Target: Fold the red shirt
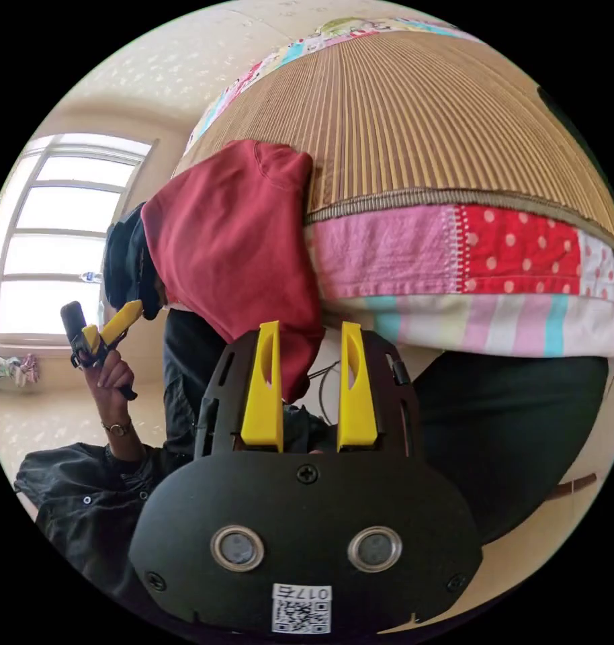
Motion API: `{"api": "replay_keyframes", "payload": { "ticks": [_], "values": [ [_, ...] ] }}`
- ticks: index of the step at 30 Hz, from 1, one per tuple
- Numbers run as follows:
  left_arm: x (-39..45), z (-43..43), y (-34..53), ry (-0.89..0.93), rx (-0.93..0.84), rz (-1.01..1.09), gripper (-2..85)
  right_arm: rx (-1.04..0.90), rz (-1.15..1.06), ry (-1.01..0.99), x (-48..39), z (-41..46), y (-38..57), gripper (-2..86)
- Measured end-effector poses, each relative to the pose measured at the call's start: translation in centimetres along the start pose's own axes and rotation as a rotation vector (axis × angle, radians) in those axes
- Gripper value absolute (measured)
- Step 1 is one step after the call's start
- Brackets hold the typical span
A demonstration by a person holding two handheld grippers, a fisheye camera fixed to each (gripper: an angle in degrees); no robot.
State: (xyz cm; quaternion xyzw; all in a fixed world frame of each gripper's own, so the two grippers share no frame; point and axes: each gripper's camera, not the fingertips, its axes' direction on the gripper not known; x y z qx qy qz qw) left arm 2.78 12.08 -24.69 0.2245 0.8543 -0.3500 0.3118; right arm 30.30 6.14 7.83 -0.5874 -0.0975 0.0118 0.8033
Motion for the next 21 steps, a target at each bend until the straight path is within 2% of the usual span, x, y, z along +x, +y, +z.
{"api": "replay_keyframes", "payload": {
  "ticks": [4, 7, 10, 13, 15, 21],
  "values": [
    [3.1, 0.9, -3.3, -0.105, 0.002, 0.081, 16.1, -0.013, 0.016, -0.024, 1.4, 2.9, 0.7, 7.7],
    [3.6, 1.3, -4.9, -0.122, -0.025, 0.121, 15.4, 0.107, -0.023, -0.037, 1.3, 1.0, 3.0, 4.5],
    [1.4, 1.4, -5.6, -0.113, -0.047, 0.063, 15.1, 0.208, -0.126, -0.066, 0.0, -1.3, 5.7, 3.5],
    [-0.7, -0.5, -5.2, 0.025, 0.082, -0.003, 14.8, 0.231, -0.283, -0.076, -3.0, -2.1, 7.3, 3.0],
    [-1.4, -1.2, -5.5, 0.079, 0.108, -0.027, 14.7, 0.248, -0.385, -0.081, -5.3, -2.2, 8.1, 2.8],
    [0.0, -1.7, -8.0, -0.02, 0.005, -0.011, 17.7, 0.231, -0.61, -0.159, -10.0, 1.2, 8.2, 2.7]
  ]
}}
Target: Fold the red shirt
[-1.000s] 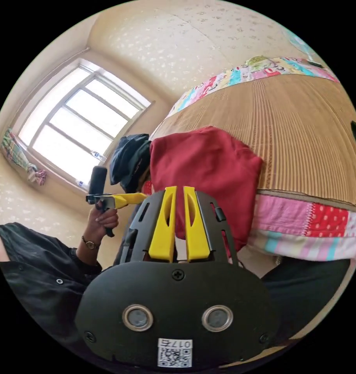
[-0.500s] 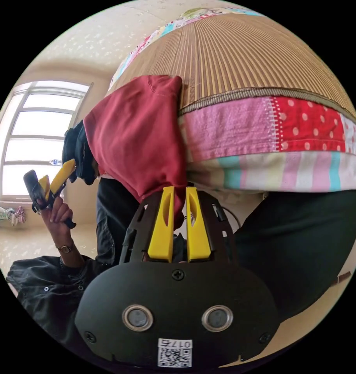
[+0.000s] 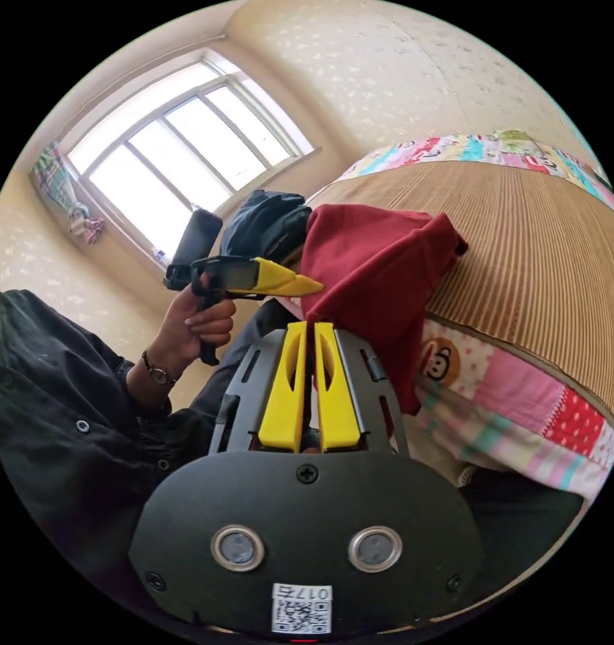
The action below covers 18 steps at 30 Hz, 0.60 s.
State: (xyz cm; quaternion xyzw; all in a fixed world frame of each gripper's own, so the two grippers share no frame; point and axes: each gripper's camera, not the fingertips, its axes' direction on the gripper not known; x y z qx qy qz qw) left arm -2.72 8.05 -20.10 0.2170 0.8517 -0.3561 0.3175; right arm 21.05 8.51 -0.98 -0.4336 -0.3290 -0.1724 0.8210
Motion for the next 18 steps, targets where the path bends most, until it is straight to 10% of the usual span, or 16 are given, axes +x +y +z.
{"api": "replay_keyframes", "payload": {
  "ticks": [12, 18],
  "values": [
    [-6.2, -2.9, 1.8, 0.105, -0.034, -0.208, 9.9, -0.036, -0.022, -0.155, 0.8, 4.9, 3.4, 2.5],
    [-4.8, -6.3, 1.9, 0.241, -0.09, 0.05, 5.3, 0.016, -0.022, -0.329, 4.2, 1.3, 6.5, 2.1]
  ]
}}
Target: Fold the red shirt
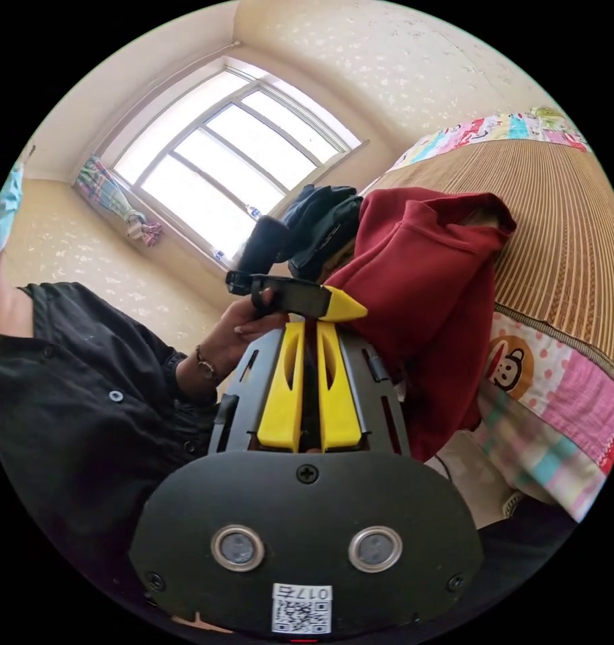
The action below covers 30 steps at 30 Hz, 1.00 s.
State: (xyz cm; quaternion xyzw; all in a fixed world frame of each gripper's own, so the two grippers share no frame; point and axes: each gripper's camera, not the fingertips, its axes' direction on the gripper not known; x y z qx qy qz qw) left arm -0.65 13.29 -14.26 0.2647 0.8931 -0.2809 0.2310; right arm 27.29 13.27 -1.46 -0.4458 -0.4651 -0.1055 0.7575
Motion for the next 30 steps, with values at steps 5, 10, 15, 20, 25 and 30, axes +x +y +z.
{"api": "replay_keyframes", "payload": {
  "ticks": [5, 10, 15, 20, 25, 30],
  "values": [
    [4.6, -11.3, 2.1, 0.342, 0.104, 0.443, 4.5, 0.143, -0.07, -0.133, 0.2, -7.4, 2.4, 1.2],
    [8.4, -22.7, 5.3, 0.633, 0.259, 0.813, 4.3, 0.187, -0.103, 0.147, -0.1, -9.9, 3.4, 1.8],
    [11.1, -27.5, 8.6, 0.793, 0.244, 1.062, 4.2, 0.253, -0.118, 0.166, 0.6, -9.1, 2.5, 3.7],
    [12.3, -29.3, 11.8, 0.953, 0.266, 1.189, 4.1, 0.202, -0.192, 0.204, -0.6, -5.6, 0.9, 6.7],
    [11.5, -30.7, 12.7, 1.07, 0.354, 1.167, 4.0, 0.074, -0.33, 0.127, -1.5, -2.6, 0.6, 7.4],
    [12.2, -31.2, 14.0, 1.078, 0.33, 1.21, 4.0, 0.207, -0.349, 0.041, -1.5, -5.1, 0.4, 6.3]
  ]
}}
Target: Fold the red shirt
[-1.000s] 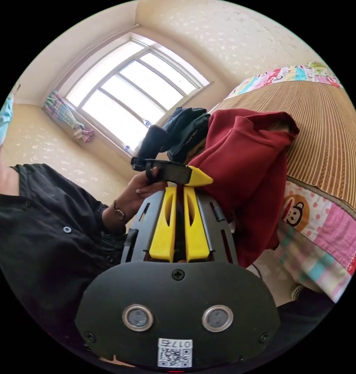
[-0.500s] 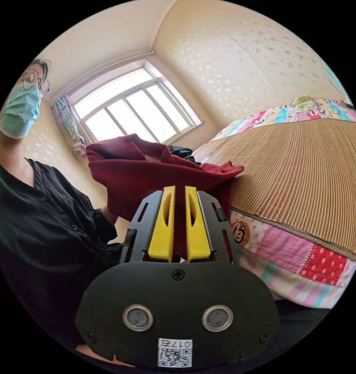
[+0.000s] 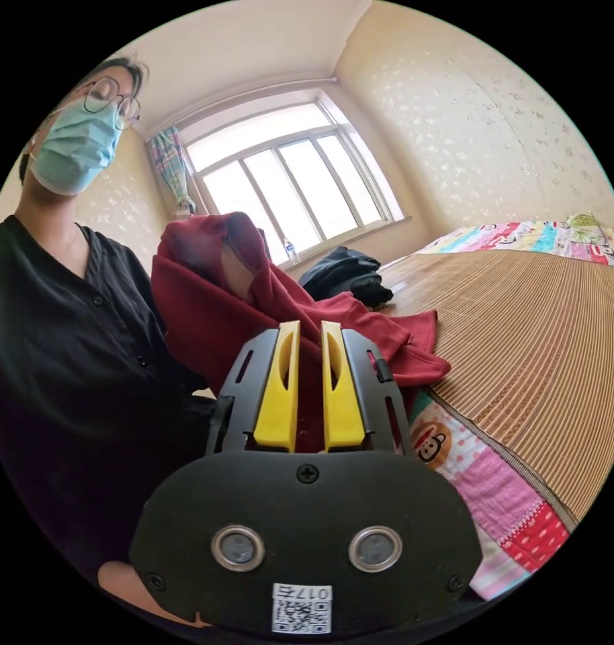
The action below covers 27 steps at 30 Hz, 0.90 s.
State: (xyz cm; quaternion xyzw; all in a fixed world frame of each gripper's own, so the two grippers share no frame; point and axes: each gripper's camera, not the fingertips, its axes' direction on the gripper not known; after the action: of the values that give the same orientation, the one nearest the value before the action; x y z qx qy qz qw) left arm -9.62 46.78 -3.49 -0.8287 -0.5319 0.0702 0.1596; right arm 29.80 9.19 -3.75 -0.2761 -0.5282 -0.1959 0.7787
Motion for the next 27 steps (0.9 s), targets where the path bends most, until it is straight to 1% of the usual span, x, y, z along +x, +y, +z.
{"api": "replay_keyframes", "payload": {
  "ticks": [1, 3, 5, 7, 10, 15, 19, 21, 22, 23, 25, 27],
  "values": [
    [0.1, 0.3, 0.0, 0.004, -0.006, 0.005, 4.0, 0.01, 0.004, 0.002, 0.4, -0.4, -0.5, 6.3],
    [0.0, 0.6, 0.1, 0.005, -0.008, 0.008, 4.0, -0.046, -0.002, -0.013, 1.1, 0.2, -1.5, 7.0],
    [-0.5, 0.7, 0.3, 0.01, -0.007, 0.006, 4.0, -0.157, -0.025, -0.017, 1.5, 2.2, -2.8, 9.1],
    [-1.1, 0.8, 0.6, 0.013, -0.004, 0.003, 4.0, -0.208, -0.06, -0.013, 1.3, 3.7, -3.4, 9.7],
    [-1.8, 0.9, 1.0, 0.013, 0.0, 0.01, 4.0, -0.24, -0.085, -0.049, 1.0, 5.7, -4.5, 9.3],
    [-3.3, 1.2, 2.0, 0.0, 0.001, 0.0, 4.0, -0.312, -0.053, -0.152, 2.0, 7.9, -6.3, 8.4],
    [-5.2, 1.8, 3.1, 0.001, 0.008, 0.008, 3.9, -0.276, 0.066, -0.263, 5.2, 7.9, -8.0, 8.6],
    [-6.3, 2.2, 3.7, -0.011, 0.006, 0.002, 4.0, -0.296, 0.209, -0.291, 8.2, 8.8, -8.2, 9.2],
    [-7.2, 2.5, 4.1, -0.016, -0.002, -0.011, 3.9, -0.32, 0.313, -0.324, 10.3, 9.7, -8.0, 9.4],
    [-8.3, 3.0, 4.6, -0.015, -0.012, -0.026, 3.9, -0.323, 0.37, -0.38, 11.6, 10.5, -7.8, 9.4],
    [-9.7, 3.6, 5.2, -0.013, -0.025, -0.041, 4.0, -0.35, 0.361, -0.418, 11.7, 11.6, -8.0, 8.4],
    [-10.7, 4.2, 5.8, -0.019, -0.038, -0.044, 4.0, -0.42, 0.294, -0.382, 10.4, 12.5, -8.8, 7.0]
  ]
}}
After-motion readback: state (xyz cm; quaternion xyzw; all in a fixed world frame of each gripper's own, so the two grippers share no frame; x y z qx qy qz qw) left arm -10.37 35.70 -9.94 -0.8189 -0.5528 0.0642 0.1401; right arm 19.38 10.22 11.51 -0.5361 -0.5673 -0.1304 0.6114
